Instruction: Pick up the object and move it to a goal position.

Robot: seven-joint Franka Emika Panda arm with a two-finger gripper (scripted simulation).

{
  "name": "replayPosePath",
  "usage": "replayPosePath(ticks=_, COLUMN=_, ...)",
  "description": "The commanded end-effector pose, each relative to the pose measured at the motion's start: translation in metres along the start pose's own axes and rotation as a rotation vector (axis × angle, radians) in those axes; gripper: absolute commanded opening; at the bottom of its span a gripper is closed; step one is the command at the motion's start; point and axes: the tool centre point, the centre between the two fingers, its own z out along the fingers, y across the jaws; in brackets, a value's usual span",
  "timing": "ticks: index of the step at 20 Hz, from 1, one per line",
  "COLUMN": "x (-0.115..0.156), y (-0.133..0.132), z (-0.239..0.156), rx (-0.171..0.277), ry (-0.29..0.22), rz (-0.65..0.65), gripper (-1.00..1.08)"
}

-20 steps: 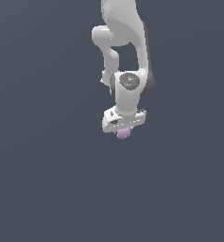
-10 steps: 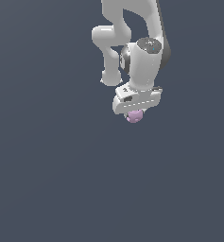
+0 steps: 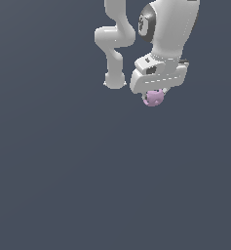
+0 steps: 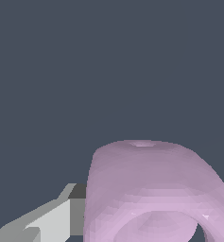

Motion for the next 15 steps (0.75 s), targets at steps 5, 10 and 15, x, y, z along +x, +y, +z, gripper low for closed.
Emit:
replayPosePath(ticks=5, x=-0.006, y=-0.025, z=-0.045, rx=0.001, ry=-0.001, rz=0.001, gripper=-1.00)
replayPosePath(ticks=10, x=-0.007, y=-0.036, z=-0.063, rx=0.001, ry=-0.001, rz=0.001, gripper=-1.00)
replayPosePath(ticks=15, x=-0.006, y=-0.039, z=-0.069, rx=0.002, ry=-0.001, rz=0.001, gripper=-1.00)
